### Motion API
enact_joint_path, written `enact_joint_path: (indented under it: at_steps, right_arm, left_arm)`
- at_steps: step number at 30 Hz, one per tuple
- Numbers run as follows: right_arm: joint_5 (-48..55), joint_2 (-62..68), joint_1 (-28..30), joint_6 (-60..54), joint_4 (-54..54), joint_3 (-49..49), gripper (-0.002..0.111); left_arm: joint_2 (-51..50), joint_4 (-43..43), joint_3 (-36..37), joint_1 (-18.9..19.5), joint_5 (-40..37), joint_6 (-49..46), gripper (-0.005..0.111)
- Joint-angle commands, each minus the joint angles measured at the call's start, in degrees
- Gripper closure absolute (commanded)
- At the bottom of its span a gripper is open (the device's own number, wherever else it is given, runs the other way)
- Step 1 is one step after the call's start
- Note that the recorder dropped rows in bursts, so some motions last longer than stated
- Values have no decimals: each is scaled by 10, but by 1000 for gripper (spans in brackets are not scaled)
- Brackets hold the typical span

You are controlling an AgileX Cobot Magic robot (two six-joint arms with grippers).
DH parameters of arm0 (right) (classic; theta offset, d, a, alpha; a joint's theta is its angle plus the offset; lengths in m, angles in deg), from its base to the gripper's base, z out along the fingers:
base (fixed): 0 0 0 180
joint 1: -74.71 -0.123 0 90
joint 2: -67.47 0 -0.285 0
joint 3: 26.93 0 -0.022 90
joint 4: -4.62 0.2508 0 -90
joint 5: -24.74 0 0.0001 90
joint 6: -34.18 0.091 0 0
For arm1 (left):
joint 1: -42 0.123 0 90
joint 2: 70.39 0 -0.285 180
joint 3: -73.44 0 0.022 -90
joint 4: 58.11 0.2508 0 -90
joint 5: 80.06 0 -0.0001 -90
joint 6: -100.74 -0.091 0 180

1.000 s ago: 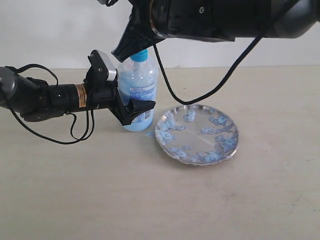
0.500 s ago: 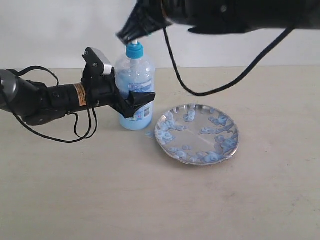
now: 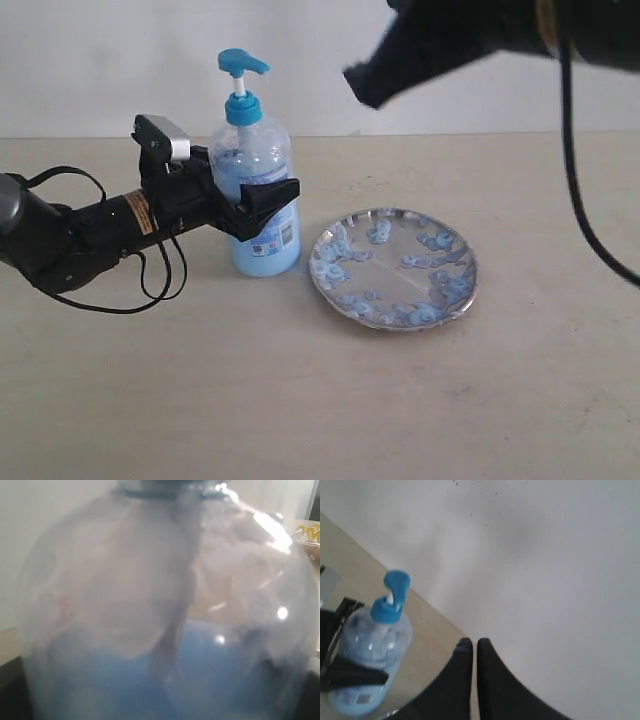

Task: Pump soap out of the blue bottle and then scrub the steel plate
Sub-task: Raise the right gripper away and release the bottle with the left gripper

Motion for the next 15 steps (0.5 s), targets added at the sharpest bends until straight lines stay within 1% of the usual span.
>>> enact_joint_path:
  at_steps: [1,2,3,4,5,10,12,15]
  right_arm:
    - [34,-68,2,47,-3,99,109]
    - [40,-77,2,56,-3,111,109]
    - [47,-87,2,65,-3,124,109]
    - [50,-94,2,69,-3,134,109]
    - [50,-99,2,69,-3,141,109]
    - [50,-105,2,79,-3,147,109]
    - [50,-105,2,79,-3,147,109]
    - [48,-105,2,79,-3,147,109]
  left_arm:
    - [5,-23,2,11,23,0,58]
    - [5,-23,2,12,23,0,45]
    - [5,-27,2,12,23,0,23]
    - [5,-38,2,12,23,0,9]
    - [5,-51,2,12,23,4,-3]
    - [5,-57,2,12,23,3,-2]
    - [5,-47,2,13,23,-4,-2]
    - [28,-22,3,25,23,-31,-2]
